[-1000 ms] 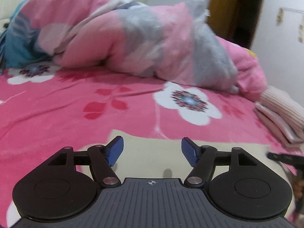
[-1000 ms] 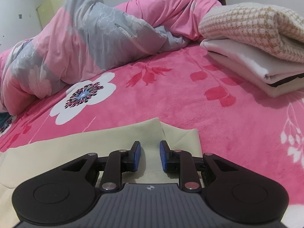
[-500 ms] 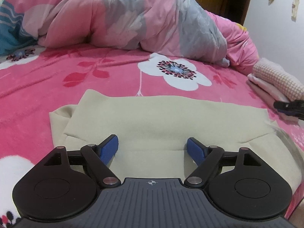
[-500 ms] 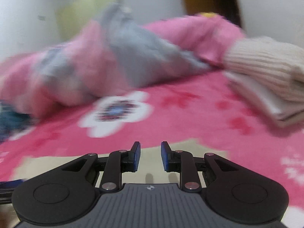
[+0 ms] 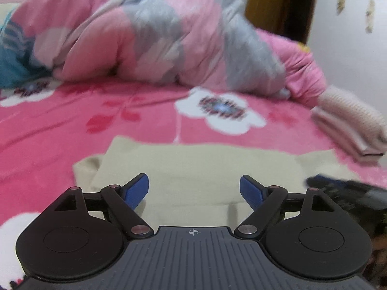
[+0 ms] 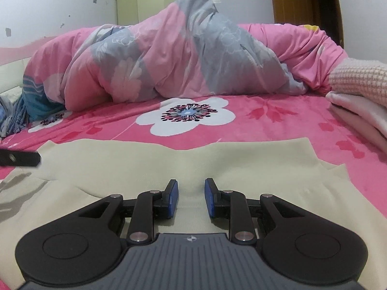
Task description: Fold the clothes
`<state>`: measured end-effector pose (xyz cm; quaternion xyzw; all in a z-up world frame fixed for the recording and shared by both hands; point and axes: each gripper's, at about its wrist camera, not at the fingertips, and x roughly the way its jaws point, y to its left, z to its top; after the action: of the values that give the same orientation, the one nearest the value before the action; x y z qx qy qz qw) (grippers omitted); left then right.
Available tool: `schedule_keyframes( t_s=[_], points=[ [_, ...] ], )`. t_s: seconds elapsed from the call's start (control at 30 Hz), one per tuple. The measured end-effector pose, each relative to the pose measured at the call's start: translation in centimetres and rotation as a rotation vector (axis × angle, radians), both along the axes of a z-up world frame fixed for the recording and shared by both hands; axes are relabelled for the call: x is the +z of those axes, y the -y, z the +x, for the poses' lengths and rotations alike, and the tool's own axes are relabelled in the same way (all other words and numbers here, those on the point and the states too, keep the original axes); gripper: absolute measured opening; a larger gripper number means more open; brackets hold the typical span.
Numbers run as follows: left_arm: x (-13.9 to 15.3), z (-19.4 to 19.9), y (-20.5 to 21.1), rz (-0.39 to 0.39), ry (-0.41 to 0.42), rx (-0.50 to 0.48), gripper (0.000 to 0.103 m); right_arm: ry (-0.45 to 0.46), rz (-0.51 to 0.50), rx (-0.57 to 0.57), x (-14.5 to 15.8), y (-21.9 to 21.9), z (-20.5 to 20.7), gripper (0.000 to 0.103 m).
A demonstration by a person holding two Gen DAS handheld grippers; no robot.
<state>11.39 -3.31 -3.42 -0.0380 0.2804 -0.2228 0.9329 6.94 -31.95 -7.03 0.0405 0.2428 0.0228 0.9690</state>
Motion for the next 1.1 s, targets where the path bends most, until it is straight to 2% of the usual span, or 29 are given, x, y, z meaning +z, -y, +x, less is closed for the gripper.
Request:
schedule_keyframes(
  t_s=[0.1,0.27,0.4,0.5,0.57,0.63,0.73,0.93,1.0,1.07,1.1],
  points=[
    [0.1,-0.6,1.9,0.033,0.017,-0.066,0.092,0.010,0.000,-0.003,-0.3,0.1,0.1,0.026],
    [-2.8,-0.3,4.8,0.159,-0.026,-0.073,0.099,0.022,0.015,-0.018,-0.3,0.1,-0.2,0.026],
    [-2.9,-0.3,4.7,0.144,-0.016,-0.057,0.102,-0.012,0.018,-0.072,1.6,-0.2,-0.6,0.028],
    [-2.9,-0.3,4.6,0.143,-0.023,-0.053,0.103,0.090,0.005,-0.102,4.7,-0.4,-3.6,0.028],
    [-2.9,-0.4,4.7,0.145,-0.024,-0.048,0.103,0.141,0.005,-0.143,5.6,0.4,-5.4,0.028],
    [-2.9,-0.5,4.8,0.148,-0.022,-0.042,0.103,0.101,-0.001,-0.201,4.1,1.7,-5.7,0.028],
    [-3.0,-0.5,4.8,0.148,-0.015,-0.041,0.103,-0.003,0.037,-0.211,-1.2,4.1,-4.5,0.028],
    [-3.0,-0.4,4.8,0.148,-0.017,-0.040,0.103,0.067,-0.007,-0.229,3.4,2.8,-7.5,0.029],
    [-3.0,-0.5,4.7,0.144,-0.013,-0.043,0.103,0.015,-0.009,-0.258,1.5,3.5,-7.7,0.030],
    [-3.1,-0.5,4.5,0.133,-0.012,-0.044,0.103,0.018,-0.025,-0.234,-1.9,4.1,-7.6,0.030],
    [-3.2,-0.5,4.5,0.132,-0.012,-0.044,0.103,0.013,-0.046,-0.241,-1.2,3.6,-7.6,0.031]
  ],
)
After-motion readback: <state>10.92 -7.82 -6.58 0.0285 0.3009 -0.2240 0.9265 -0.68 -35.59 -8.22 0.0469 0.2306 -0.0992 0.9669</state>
